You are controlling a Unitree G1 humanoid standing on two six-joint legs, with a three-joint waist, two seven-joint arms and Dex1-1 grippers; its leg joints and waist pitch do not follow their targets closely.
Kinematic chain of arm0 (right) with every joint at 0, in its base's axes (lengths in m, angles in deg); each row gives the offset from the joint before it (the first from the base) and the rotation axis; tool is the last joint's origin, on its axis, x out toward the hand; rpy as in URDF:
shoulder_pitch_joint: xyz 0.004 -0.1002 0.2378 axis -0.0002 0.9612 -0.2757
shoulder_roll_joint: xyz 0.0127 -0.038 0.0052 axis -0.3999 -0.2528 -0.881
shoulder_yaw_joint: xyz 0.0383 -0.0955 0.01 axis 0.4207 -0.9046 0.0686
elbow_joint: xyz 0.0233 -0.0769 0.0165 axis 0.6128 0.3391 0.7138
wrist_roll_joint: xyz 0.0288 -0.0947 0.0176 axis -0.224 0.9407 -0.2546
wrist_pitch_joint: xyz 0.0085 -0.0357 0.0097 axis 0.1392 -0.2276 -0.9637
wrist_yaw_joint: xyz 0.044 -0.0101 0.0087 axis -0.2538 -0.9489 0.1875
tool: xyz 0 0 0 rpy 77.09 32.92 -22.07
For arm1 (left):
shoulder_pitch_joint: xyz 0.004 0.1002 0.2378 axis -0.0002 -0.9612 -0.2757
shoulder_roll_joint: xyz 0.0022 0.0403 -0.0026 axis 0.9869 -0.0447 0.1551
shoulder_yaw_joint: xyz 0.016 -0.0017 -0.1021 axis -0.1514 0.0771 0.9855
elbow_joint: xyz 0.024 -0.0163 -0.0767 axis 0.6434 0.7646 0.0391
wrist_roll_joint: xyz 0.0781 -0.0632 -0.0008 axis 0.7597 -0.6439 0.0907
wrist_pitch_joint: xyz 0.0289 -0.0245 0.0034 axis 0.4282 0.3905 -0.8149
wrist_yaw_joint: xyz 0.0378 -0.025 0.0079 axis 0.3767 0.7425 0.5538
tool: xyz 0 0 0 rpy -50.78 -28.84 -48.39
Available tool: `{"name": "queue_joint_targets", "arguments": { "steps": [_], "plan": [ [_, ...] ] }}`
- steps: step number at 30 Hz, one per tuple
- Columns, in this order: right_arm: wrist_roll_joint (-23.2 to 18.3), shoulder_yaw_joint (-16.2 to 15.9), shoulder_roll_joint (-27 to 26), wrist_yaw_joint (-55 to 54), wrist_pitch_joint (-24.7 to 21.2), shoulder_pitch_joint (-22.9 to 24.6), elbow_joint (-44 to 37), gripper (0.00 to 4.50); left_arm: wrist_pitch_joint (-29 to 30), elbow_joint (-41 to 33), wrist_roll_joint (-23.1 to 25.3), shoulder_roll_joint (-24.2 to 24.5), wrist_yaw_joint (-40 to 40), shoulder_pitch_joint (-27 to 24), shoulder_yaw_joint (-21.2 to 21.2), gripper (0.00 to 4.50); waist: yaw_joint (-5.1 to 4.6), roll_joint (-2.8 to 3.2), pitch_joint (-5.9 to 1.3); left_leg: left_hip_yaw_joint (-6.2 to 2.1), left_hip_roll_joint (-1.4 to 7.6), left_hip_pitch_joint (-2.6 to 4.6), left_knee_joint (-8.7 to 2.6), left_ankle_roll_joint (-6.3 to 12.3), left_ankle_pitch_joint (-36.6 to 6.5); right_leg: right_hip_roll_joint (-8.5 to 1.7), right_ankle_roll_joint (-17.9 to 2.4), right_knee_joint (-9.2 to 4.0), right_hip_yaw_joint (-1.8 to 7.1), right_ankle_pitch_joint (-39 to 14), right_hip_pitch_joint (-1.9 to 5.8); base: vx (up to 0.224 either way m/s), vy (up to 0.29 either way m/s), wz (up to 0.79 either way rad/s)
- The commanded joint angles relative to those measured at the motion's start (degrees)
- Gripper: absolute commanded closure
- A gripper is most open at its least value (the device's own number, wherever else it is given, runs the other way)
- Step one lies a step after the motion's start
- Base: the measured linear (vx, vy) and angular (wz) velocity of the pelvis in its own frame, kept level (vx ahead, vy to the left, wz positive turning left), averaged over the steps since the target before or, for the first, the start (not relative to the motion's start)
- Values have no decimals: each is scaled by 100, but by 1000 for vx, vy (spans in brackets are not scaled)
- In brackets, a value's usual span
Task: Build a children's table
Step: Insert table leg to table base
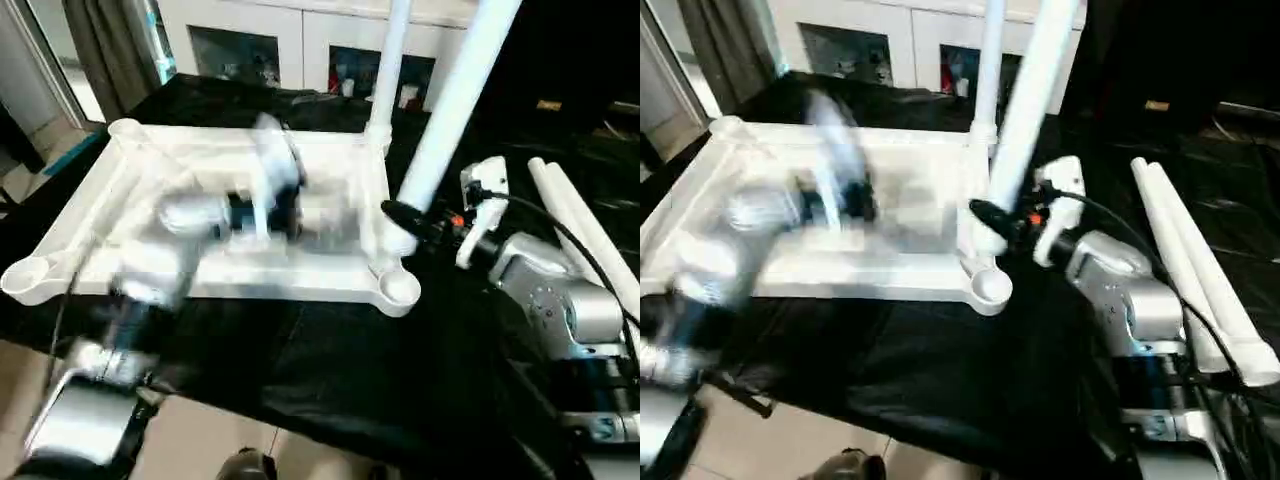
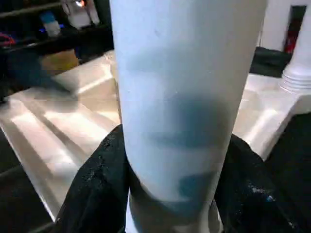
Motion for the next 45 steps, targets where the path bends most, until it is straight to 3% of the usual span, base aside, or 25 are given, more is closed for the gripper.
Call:
{"name": "queue_joint_targets", "arguments": {
  "steps": [1,6,7,8,11,13,14,17,19,22,23,32,45],
  "plan": [
    [17,-87,36,48,2,76,-209,259,-363,117,414,149,-363,-19,-399,153,-36,11,-584,-71,131,136,-426,-34,-677,-250,-1303,-400,152,-412,322,0,0,0],
    [-27,-210,-3,109,-44,162,-357,259,-584,723,861,128,-251,52,-662,153,-51,4,-572,-69,122,134,-430,-88,-838,-258,-1331,-407,158,-505,330,0,0,0],
    [-17,-225,-17,109,-41,178,-365,259,-670,926,1000,118,-112,120,-702,153,-52,58,-559,-76,122,137,-433,-107,-877,-261,-1330,-409,158,-543,313,0,0,0],
    [-14,-241,-28,119,-49,211,-390,259,-565,1077,1078,116,-3,201,-725,180,-67,59,-558,-76,115,146,-432,-135,-968,-247,-1313,-424,158,-586,313,0,0,0],
    [-23,-266,-26,144,-77,270,-444,259,-304,1098,940,83,-106,237,-676,187,-68,38,-564,-81,124,144,-439,-143,-962,-260,-1405,-411,158,-493,321,0,0,0],
    [-20,-285,-19,146,-84,304,-472,259,-345,1156,1021,107,-161,232,-740,207,-70,43,-563,-81,124,144,-439,-115,-950,-255,-1467,-418,154,-452,313,0,0,0],
    [-10,-298,-14,143,-85,324,-486,259,-400,1272,1129,97,-112,234,-764,223,-71,85,-552,-83,126,144,-438,-113,-976,-253,-1497,-411,155,-414,304,0,0,0],
    [-16,-304,-23,131,-103,335,-508,259,-544,1474,1220,54,-104,244,-766,230,-84,58,-543,-84,121,141,-447,-130,-1083,-258,-1481,-432,157,-530,317,0,0,0],
    [-28,-310,-25,132,-110,340,-518,259,-613,1582,1259,19,-99,262,-770,274,-88,55,-545,-84,119,147,-449,-127,-1101,-256,-1469,-443,158,-571,316,0,0,0],
    [-32,-315,-30,132,-119,349,-539,259,-623,1623,1291,21,-111,272,-798,276,-93,64,-540,-90,131,146,-457,-136,-1121,-261,-1493,-436,157,-519,312,0,0,0],
    [-39,-322,-25,135,-120,352,-546,259,-639,1660,1315,21,-123,281,-816,304,-96,63,-543,-89,131,145,-455,-132,-1118,-262,-1504,-433,161,-481,315,0,0,0],
    [-52,-327,22,179,-139,365,-549,259,-833,2056,1376,-111,-251,454,-755,360,-107,90,-533,-97,135,156,-470,-187,-1294,-274,-1526,-456,162,-633,314,0,0,0],
    [70,-478,215,282,-281,455,-573,259,-1053,2347,937,-369,-542,394,-392,450,-145,63,-569,-90,129,121,-458,-38,-1035,-274,-1626,-444,155,-322,356,0,0,0]
  ]
}}
